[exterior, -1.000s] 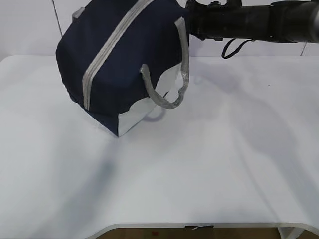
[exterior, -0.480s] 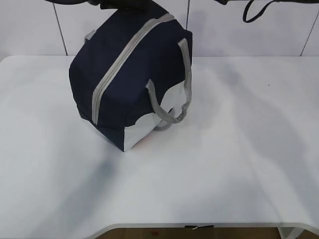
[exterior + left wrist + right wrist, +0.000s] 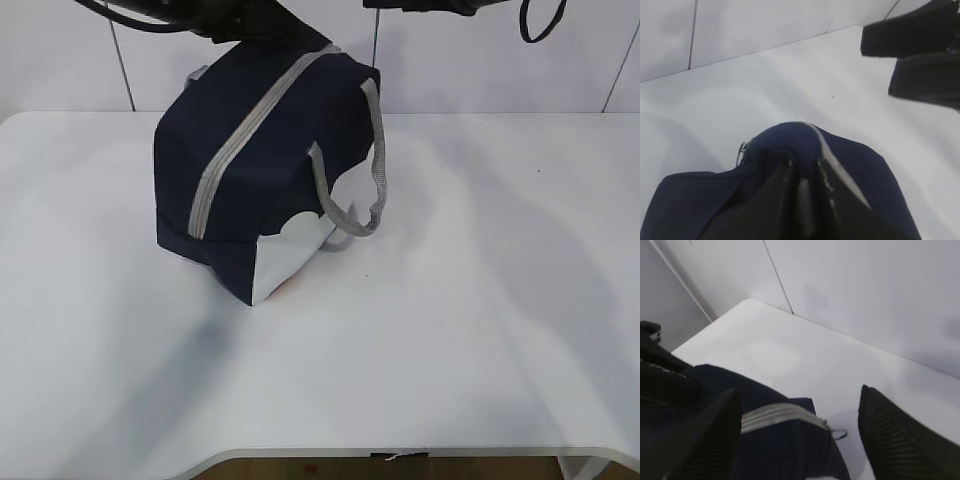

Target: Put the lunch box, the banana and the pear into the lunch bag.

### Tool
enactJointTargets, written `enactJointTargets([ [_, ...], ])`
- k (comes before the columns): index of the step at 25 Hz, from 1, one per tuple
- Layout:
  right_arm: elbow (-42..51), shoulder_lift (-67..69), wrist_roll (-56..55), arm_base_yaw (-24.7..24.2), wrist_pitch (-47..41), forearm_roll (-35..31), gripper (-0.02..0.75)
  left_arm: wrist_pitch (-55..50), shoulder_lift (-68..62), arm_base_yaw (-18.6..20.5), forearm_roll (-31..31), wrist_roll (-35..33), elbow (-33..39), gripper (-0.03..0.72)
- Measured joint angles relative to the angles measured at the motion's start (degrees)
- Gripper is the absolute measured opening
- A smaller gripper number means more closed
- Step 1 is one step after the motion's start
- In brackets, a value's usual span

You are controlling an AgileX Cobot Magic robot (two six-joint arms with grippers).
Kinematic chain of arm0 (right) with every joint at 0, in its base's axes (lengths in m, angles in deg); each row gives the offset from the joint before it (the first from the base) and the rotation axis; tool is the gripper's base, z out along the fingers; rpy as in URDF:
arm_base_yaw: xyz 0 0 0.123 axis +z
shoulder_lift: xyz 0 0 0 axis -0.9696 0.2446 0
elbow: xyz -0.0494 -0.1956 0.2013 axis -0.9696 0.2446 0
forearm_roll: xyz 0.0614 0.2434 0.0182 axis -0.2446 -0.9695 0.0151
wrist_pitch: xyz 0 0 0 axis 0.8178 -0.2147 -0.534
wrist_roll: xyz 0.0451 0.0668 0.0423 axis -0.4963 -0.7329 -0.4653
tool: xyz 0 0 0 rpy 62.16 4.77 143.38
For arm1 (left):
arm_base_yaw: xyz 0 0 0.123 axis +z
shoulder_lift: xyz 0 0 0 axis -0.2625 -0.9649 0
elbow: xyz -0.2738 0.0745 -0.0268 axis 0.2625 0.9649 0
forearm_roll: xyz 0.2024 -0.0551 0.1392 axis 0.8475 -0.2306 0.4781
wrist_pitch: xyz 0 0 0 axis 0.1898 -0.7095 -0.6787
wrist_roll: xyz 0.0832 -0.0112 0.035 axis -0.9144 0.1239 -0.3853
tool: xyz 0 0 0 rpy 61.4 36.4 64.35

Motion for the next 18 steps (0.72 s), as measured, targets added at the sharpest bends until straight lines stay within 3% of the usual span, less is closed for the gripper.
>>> enactJointTargets([
  [2,0.0,-0.22,-1.92,0.0,-1.43,3.22,0.575,0.0,-0.1,0.0,0.1,0.0,0.0,0.176],
  [5,0.0,-1.17,-5.12,0.0,-3.62,8.24,0.575,0.0,-0.1,0.0,0.21,0.29,-0.19,0.41],
  [7,-0.38,-2.11,-8.24,0.0,-5.23,12.48,0.575,0.0,-0.1,0.0,0.35,1.42,-0.19,0.498],
  [13,-5.39,-4.16,-21.19,0.0,-15.62,27.07,0.575,-3.06,1.33,0.0,4.56,5.85,-0.19,0.529],
  [18,-10.22,-4.39,-31.21,0.11,-26.03,35.99,0.575,-7.5,7.18,0.0,20.48,16.95,-0.19,0.51],
])
